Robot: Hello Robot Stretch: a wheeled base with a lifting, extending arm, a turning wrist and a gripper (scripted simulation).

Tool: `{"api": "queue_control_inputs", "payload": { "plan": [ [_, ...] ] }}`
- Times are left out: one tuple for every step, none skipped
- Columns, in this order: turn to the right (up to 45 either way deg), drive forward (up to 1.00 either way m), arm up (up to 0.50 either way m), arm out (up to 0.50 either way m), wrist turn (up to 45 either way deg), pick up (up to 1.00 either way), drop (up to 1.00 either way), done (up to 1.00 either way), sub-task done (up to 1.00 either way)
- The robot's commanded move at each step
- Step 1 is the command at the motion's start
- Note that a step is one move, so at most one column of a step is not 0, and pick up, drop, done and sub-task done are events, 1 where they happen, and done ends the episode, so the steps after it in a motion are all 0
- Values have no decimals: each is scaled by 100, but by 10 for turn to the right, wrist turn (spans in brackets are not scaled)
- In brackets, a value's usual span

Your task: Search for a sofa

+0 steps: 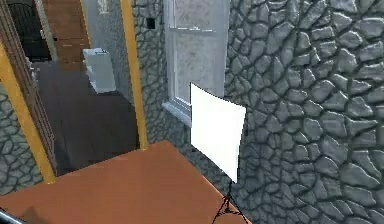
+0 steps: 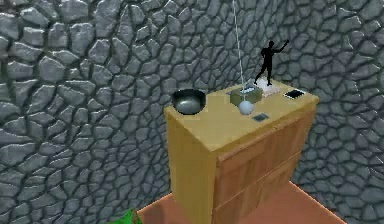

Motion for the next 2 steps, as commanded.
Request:
{"api": "queue_control_inputs", "payload": {
  "plan": [
    [0, 65, 0, 0, 0, 0, 0, 0, 0],
    [-360, 0, 0, 0, 0, 0, 0, 0, 0]
  ]
}}
